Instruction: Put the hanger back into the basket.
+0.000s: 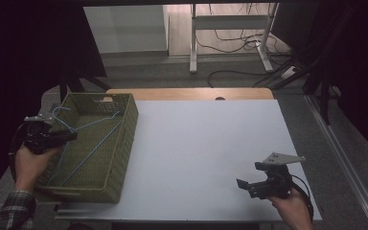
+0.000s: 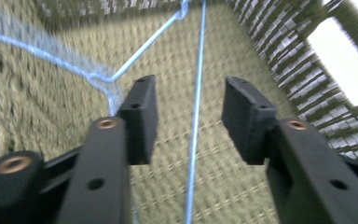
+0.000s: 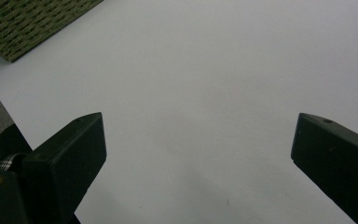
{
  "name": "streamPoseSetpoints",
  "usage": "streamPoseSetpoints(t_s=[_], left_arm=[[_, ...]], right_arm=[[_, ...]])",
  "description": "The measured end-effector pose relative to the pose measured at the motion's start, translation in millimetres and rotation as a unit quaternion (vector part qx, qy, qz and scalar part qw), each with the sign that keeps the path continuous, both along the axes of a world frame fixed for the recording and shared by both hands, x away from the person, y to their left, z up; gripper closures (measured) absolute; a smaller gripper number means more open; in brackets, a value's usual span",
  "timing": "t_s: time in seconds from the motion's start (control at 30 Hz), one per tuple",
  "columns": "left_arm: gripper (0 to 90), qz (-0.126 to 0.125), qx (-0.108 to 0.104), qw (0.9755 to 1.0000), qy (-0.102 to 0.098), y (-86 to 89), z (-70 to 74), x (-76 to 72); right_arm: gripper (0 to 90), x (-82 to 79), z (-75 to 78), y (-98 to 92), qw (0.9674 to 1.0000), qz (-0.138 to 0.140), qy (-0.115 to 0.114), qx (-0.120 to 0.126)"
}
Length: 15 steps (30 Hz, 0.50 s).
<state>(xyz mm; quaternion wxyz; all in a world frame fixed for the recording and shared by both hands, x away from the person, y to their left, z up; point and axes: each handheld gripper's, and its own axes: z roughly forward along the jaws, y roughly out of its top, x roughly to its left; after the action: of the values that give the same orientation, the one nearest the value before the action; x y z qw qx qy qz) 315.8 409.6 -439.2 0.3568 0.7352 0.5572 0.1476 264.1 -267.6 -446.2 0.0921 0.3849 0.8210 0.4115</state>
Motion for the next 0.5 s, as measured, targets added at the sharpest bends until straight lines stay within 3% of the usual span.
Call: streamPoseSetpoints(t_s=[0.2,0.33,0.4,0.5], left_arm=[[27.8,-0.044,-0.010,0.9984,-0.032,-33.0,19.4,-17.2],[19.7,-0.084,-0.019,0.9950,-0.051,-59.3,29.9,-31.4],[15.4,-0.098,-0.022,0.9935,-0.054,-70.9,33.4,-38.4],[12.3,-0.126,-0.043,0.9898,-0.052,-84.8,34.6,-48.9]], right_arm=[[1.8,-4.2,4.3,-2.5,0.9999,-0.006,-0.010,0.001],[0.0,-7.5,6.4,-5.8,0.9998,-0.011,-0.016,0.002],[0.0,-9.2,7.4,-8.0,0.9997,-0.013,-0.018,0.003],[0.0,-11.8,8.3,-10.8,0.9996,-0.017,-0.025,0.001]])
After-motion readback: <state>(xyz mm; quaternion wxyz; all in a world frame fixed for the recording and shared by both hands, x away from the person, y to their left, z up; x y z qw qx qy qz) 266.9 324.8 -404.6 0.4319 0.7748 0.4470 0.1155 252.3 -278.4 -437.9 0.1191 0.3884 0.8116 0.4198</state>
